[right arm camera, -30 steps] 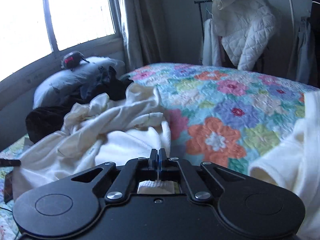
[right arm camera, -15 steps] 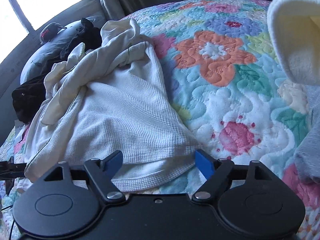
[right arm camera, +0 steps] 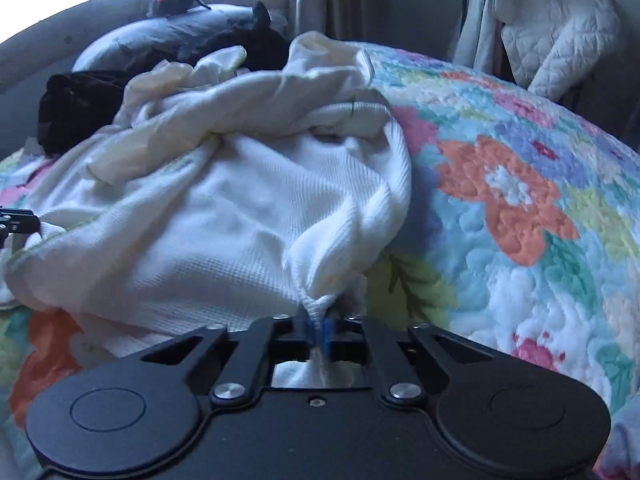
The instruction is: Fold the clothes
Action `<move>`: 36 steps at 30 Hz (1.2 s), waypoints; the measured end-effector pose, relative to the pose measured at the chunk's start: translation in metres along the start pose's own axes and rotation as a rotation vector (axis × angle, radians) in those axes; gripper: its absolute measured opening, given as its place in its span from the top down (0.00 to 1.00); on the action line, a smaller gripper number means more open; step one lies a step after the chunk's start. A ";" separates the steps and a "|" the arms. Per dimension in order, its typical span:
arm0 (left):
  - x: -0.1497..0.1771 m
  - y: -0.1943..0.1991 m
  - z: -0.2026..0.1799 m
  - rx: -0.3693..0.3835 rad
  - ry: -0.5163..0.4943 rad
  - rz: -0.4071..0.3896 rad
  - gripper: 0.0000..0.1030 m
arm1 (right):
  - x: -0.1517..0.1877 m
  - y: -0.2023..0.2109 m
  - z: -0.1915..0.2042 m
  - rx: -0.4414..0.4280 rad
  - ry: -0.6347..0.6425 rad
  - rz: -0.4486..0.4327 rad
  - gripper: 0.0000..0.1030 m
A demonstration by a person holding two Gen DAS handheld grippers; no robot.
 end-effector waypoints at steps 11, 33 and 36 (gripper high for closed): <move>-0.045 0.123 0.082 -0.040 0.169 -0.131 1.00 | -0.086 0.128 -0.019 0.084 0.211 -0.185 1.00; -0.061 -0.081 -0.018 0.402 0.205 0.054 0.15 | -0.123 -0.010 0.125 -0.416 0.340 -0.029 0.41; -0.047 -0.115 -0.029 0.415 0.191 0.105 0.45 | -0.108 -0.046 0.136 -0.447 0.419 0.009 0.41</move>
Point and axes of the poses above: each gripper's, at about its wrist camera, not at the fingertips, and y roughly against the way its jaws point, z to its left, x to its underside, the point moved 7 cm from there along -y, roughly the way its jaws point, and after that the axes turned 12 degrees about -z, right-handed, at the moved point
